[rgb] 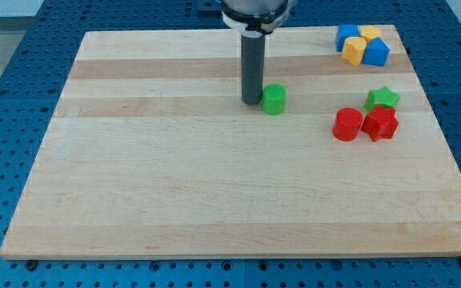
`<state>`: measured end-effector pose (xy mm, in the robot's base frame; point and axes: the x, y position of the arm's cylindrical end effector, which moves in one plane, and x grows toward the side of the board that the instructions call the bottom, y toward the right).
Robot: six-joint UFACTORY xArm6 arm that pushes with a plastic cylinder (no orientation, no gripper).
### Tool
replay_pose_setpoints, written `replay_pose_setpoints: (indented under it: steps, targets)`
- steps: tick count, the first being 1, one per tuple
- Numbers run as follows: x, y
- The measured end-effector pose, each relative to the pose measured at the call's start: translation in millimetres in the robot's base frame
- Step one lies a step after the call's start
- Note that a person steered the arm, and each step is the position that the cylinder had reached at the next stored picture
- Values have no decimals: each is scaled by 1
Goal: Place the green circle above the red circle
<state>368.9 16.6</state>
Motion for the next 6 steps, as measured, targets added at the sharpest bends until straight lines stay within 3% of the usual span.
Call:
replay_pose_setpoints:
  steps: [3,6]
  targets:
    - [16,2]
    - [19,50]
